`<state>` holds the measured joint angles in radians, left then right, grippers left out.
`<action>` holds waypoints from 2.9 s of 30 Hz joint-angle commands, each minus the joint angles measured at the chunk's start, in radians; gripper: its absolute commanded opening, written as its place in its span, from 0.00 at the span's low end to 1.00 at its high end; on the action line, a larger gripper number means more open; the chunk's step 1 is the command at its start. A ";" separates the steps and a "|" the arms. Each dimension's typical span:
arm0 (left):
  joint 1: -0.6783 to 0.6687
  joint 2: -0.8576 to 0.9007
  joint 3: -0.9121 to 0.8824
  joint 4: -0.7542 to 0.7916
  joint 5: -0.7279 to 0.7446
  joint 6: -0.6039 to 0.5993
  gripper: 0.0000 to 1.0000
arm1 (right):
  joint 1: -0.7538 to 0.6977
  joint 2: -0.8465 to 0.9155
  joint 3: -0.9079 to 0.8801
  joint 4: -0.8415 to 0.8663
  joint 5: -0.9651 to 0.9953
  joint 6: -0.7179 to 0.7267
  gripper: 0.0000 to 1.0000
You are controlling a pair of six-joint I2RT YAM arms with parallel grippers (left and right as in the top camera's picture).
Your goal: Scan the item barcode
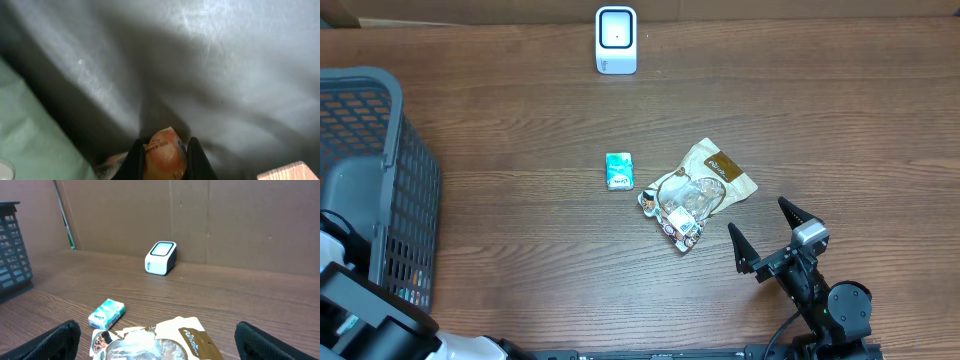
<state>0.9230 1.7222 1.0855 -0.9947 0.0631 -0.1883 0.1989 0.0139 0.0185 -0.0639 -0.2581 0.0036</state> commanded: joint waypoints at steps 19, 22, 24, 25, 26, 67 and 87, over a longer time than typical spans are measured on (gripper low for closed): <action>-0.036 -0.361 0.708 -0.291 0.448 -0.028 0.04 | 0.004 -0.011 -0.011 0.005 0.002 0.004 1.00; -0.106 -0.460 0.708 -0.305 0.506 -0.010 0.04 | 0.004 -0.011 -0.011 0.005 0.002 0.004 1.00; -0.195 -0.517 0.708 -0.332 0.472 -0.001 0.04 | 0.004 -0.011 -0.011 0.005 0.002 0.004 1.00; -0.260 -0.541 0.706 -0.348 0.434 -0.002 0.04 | 0.004 -0.011 -0.011 0.005 0.002 0.004 1.00; -0.311 -0.555 0.703 -0.359 0.407 -0.002 0.04 | 0.004 -0.011 -0.011 0.005 0.002 0.004 1.00; -0.907 -0.217 0.111 0.826 1.291 -0.693 0.37 | 0.004 -0.011 -0.011 0.005 0.002 0.004 1.00; -0.895 -0.232 0.110 1.239 1.432 -1.290 0.04 | 0.004 -0.011 -0.011 0.005 0.002 0.004 1.00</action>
<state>0.0441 1.4960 1.1862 0.2405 1.4631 -1.4014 0.1989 0.0139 0.0185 -0.0639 -0.2584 0.0044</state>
